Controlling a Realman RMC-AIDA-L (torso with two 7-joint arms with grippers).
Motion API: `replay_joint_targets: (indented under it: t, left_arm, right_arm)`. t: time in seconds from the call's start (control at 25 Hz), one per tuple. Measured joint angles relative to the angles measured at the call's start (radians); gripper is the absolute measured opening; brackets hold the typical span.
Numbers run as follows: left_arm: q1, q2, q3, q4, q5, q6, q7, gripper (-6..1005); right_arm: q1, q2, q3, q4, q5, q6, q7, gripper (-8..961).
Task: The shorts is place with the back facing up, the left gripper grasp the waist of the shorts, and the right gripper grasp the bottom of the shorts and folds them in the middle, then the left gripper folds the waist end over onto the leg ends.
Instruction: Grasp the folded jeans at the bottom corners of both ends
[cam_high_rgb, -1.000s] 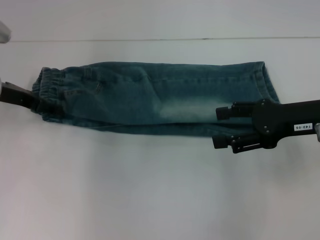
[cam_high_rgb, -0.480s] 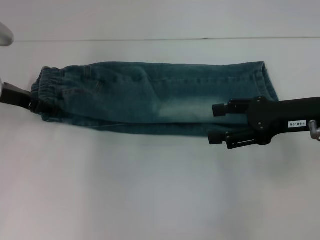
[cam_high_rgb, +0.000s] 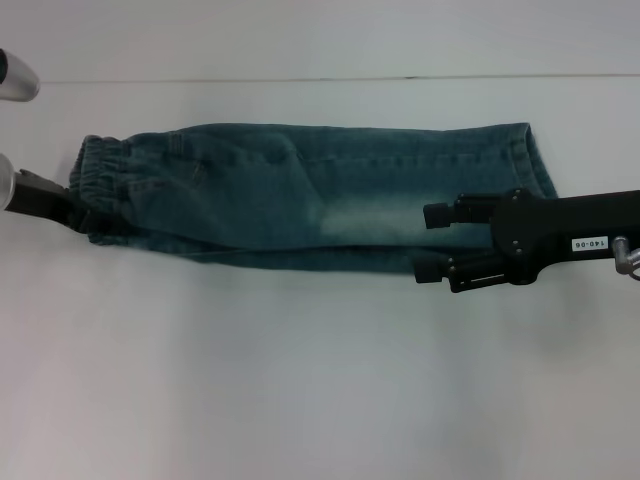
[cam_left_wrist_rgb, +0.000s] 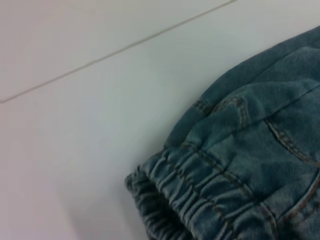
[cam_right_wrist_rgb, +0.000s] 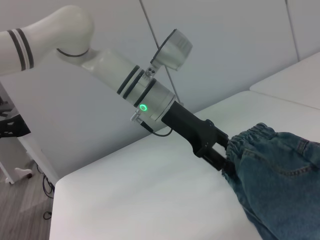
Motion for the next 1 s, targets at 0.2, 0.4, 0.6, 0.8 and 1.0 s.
replay_joint_targets:
  t: [0.2,0.4,0.6,0.8,1.0]
  left_arm:
    - [0.011,-0.014,0.000,0.036,-0.005,0.001,0.018,760]
    - [0.012,-0.015,-0.001,0.039,-0.005,0.011,0.024,574]
    - [0.014,-0.015,-0.001,0.041,-0.006,0.018,0.031,427]
    - [0.014,-0.015,0.000,0.041,-0.007,0.022,0.040,298]
    - [0.014,-0.014,0.000,0.041,-0.007,0.025,0.044,276]
  right_arm:
    - [0.000,0.000,0.001,0.011,0.000,0.006,0.000,947]
    - [0.000,0.000,0.000,0.012,0.000,0.023,0.000,947]
    - [0.001,0.000,0.000,0.012,0.000,0.026,0.000,946]
    - [0.006,0.000,0.000,0.016,0.000,0.026,-0.003,945]
    - [0.009,0.000,-0.012,0.023,0.000,0.042,-0.003,944]
